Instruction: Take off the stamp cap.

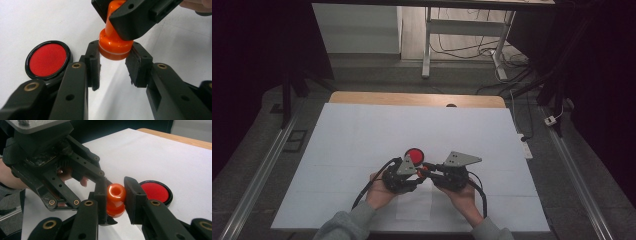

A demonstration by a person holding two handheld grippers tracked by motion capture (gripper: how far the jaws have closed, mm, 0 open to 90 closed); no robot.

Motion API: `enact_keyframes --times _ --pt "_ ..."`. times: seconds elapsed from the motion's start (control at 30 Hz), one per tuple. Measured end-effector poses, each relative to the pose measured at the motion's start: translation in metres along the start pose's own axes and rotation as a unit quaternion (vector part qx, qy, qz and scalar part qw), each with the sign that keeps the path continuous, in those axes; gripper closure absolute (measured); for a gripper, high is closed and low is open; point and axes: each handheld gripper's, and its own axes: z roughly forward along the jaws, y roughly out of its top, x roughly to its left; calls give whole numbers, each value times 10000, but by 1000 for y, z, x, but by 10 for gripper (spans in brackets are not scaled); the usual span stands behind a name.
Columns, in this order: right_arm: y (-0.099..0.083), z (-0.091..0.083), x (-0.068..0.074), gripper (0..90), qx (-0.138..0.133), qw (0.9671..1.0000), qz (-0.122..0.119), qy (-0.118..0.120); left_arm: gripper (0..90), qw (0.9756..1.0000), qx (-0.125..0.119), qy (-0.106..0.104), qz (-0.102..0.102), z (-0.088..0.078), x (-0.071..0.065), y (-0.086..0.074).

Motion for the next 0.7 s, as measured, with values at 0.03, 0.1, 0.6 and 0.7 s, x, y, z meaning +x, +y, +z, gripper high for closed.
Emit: enact_keyframes --times 0.03,0.1,0.6,0.7 --pt "0 0 0 729 -14 10000 12 -7 649 10000 1 5 6 0 0 0" --pt "0 0 0 729 -2 10000 12 -8 652 10000 2 19 21 0 0 0" --pt "0 1 0 730 -4 10000 34 -26 656 9998 -16 114 142 0 -1 -2" --pt "0 1 1 730 21 10000 24 -34 656 9999 -28 106 123 0 -1 -2"
